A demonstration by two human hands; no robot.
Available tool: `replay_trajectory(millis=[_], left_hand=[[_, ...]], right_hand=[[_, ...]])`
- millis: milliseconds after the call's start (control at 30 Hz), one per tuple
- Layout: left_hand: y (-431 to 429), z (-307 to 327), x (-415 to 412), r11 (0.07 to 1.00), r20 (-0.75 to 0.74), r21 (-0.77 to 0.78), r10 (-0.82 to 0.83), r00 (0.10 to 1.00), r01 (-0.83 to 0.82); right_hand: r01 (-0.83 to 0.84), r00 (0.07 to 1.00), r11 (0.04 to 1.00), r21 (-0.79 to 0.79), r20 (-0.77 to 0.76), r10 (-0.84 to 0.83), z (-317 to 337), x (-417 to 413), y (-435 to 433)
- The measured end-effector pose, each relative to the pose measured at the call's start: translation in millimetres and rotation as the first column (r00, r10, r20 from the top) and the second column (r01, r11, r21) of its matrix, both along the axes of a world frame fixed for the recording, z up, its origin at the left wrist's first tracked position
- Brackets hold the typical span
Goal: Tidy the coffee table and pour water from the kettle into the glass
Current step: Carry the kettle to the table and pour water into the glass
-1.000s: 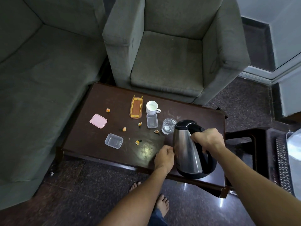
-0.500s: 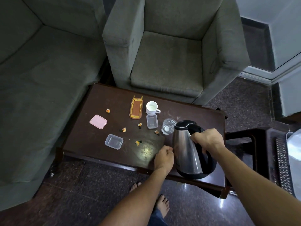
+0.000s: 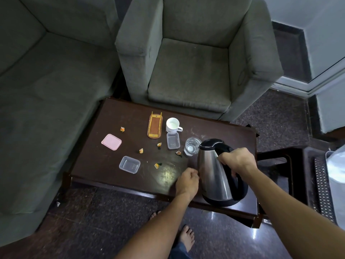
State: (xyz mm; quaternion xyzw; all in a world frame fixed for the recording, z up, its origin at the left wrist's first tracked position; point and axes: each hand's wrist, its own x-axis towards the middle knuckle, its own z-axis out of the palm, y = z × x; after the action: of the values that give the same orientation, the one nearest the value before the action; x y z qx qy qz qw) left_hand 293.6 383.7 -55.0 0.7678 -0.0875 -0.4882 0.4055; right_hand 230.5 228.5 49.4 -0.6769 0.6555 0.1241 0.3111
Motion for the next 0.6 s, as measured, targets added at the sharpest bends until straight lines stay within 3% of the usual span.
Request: replay_trajectory(millis=[600], left_hand=[[1.3, -6.4, 3.2, 1.000, 0.004, 0.002, 0.020, 1.000, -0.021]], right_hand=[[-0.003, 1.000, 1.000, 0.004, 0.003, 0.003, -3.5, 5.0, 1.5]])
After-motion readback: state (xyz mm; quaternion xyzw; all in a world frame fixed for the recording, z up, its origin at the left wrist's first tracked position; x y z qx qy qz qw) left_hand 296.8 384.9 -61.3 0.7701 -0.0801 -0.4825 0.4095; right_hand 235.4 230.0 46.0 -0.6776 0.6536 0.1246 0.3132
